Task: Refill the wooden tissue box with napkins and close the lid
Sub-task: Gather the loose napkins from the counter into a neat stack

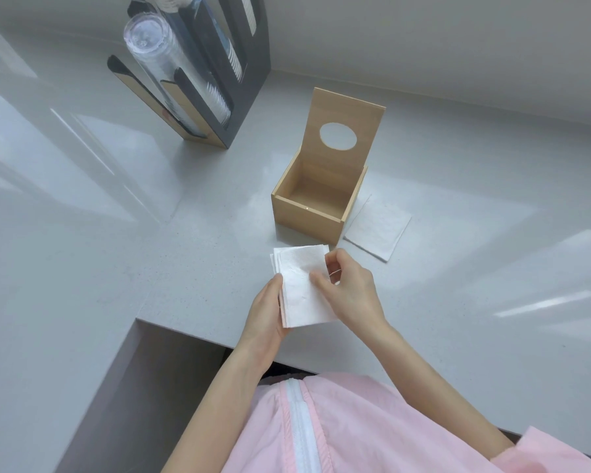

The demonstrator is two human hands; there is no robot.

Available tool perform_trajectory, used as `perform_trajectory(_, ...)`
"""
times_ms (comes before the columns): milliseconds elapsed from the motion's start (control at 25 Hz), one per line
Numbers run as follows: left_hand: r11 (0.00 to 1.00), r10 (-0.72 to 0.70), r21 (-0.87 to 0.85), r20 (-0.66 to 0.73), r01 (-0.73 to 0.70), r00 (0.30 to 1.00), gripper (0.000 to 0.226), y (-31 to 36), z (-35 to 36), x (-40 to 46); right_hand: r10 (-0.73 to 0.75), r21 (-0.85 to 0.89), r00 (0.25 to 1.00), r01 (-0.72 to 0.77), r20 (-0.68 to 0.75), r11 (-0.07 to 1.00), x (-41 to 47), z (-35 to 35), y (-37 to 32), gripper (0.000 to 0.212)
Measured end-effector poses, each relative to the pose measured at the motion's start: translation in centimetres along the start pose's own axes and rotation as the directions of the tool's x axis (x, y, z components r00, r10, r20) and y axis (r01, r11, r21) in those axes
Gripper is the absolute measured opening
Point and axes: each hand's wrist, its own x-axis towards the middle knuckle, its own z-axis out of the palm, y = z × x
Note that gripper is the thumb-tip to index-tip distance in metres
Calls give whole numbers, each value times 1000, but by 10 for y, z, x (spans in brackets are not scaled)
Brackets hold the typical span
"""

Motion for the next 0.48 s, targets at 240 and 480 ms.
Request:
perform_trajectory(240,985,41,167,5,-41,999,21,-1,13,6,-3,-19,1000,4,30,1000,8,-10,14,9)
perform_trajectory(480,982,35,188,-15,-32,999,20,4,21,14,99,37,992,-96,-84,995,36,-51,30,10)
